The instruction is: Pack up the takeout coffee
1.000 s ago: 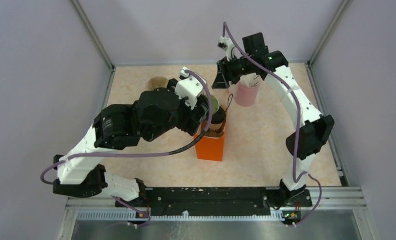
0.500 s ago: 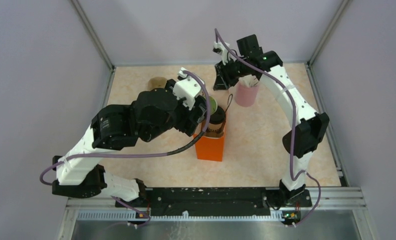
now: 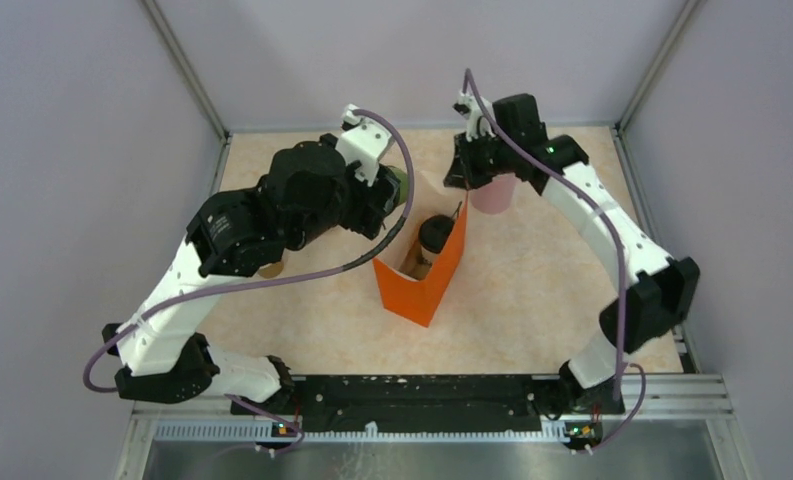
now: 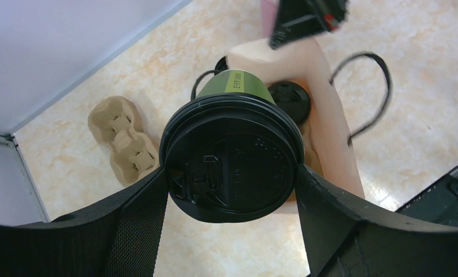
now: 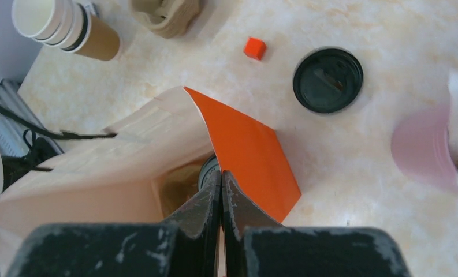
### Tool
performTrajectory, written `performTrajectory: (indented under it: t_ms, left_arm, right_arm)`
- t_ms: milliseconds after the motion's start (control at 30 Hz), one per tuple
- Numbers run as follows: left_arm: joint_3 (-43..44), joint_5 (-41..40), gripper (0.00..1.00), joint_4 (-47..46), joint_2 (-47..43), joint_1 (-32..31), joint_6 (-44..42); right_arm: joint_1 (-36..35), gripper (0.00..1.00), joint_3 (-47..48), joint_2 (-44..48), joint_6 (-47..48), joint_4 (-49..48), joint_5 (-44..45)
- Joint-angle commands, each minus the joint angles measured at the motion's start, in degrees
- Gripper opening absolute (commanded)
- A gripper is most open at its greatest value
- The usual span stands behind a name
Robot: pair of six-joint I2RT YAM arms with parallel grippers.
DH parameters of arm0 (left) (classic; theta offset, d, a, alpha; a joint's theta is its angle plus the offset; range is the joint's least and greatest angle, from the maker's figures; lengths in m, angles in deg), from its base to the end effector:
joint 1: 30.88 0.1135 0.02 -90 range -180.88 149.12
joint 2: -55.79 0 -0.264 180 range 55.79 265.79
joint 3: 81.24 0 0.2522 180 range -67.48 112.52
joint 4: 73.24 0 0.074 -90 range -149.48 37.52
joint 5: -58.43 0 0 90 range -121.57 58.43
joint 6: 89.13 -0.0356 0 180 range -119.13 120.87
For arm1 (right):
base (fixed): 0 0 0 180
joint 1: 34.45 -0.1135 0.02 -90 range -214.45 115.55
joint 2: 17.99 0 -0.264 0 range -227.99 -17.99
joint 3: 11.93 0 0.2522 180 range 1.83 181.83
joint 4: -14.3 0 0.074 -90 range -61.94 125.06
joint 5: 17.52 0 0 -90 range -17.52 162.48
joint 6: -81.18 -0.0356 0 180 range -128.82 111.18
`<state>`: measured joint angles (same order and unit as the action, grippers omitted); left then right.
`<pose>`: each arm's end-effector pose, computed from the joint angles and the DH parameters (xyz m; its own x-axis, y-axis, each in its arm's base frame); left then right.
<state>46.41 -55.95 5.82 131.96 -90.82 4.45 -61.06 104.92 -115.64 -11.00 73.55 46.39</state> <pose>0.1171 -0.1729 0.5179 -0.2692 0.3517 -0.8966 0.5894 0.7964 0.1354 0.3278 0.1817 0.3899 -0.6016 -0.2632 -0.7542 -0.6809 0.6627 0.3119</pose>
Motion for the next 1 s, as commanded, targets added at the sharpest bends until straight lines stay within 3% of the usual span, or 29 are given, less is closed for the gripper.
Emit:
performTrajectory:
  t_ms: [0,200,367,467,633,967]
  left_arm:
    - [0.6,6.4,0.66,-7.1,-0.2,2.8,-4.4]
    - [3.4,10.3,0.67,-5.9,2.1,3.0,-6.4]
    - [10.6,17.3,0.67,-5.2,5.4,3.2,-7.2]
    - [13.3,20.7,0.66,-3.2,6.6,3.2,-9.6]
    - [9.5,21.3,0.66,-0.9,3.8,3.2,-12.3]
    - [4.9,24.1,0.64,3.3,1.5,3.2,-8.3]
  right_arm:
    - [-1.9,0.00,-13.1,16.7,-13.0,-14.4,12.7]
    - [-5.9,0.00,-31.6,33.2,-22.5,-25.8,27.3]
    - [-7.6,0.00,-35.0,37.3,-26.4,-27.3,35.8]
    - [-7.8,0.00,-36.2,37.3,-23.9,-28.7,34.0]
    - [-7.8,0.00,-40.6,39.4,-15.4,-29.6,23.7]
    - [-7.8,0.00,-53.1,52.2,-8.9,-29.7,19.8]
